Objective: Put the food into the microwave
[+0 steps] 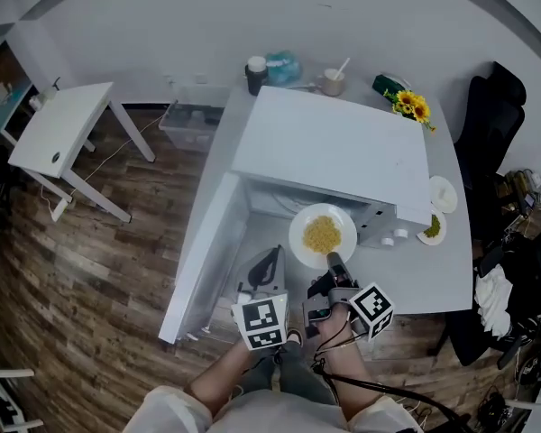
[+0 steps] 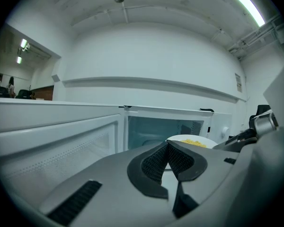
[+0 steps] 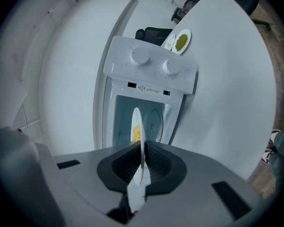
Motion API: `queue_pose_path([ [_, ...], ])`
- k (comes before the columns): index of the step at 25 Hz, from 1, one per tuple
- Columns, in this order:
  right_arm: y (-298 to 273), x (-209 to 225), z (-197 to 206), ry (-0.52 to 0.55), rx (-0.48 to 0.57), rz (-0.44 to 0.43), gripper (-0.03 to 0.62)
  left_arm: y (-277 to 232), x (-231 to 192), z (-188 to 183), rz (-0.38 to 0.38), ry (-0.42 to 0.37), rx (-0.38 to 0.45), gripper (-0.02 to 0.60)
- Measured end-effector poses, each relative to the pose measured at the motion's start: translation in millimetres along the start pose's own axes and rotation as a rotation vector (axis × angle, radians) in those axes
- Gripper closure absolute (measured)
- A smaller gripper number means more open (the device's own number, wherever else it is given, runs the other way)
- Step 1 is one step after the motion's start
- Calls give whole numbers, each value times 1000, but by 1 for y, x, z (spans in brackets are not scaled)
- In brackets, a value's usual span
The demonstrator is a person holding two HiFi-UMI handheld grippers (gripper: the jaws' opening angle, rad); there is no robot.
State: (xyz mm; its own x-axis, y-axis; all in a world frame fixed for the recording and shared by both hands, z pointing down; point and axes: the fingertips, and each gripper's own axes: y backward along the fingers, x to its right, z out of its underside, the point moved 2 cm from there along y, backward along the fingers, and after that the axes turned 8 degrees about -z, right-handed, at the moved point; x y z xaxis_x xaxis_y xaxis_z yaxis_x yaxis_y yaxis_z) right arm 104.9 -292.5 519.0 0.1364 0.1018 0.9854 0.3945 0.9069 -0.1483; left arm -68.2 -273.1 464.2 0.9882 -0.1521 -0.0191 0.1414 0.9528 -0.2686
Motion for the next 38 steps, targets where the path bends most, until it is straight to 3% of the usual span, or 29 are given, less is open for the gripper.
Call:
queue_pose_path([
  [12,-76,39,-6,-60,25,8,568,-52,4,17,-21,14,29,581],
  [22,-121,59,-16,-72,68,48,566,-79,2,45,-28,40,-5,581],
  [31,-131,66,-12,-58,76,68,566,-85,-5,62,-32,55,-28,581],
  [38,-144,60,-13,25,74,70,566,-82,-8,74,-23,63,-54,581],
])
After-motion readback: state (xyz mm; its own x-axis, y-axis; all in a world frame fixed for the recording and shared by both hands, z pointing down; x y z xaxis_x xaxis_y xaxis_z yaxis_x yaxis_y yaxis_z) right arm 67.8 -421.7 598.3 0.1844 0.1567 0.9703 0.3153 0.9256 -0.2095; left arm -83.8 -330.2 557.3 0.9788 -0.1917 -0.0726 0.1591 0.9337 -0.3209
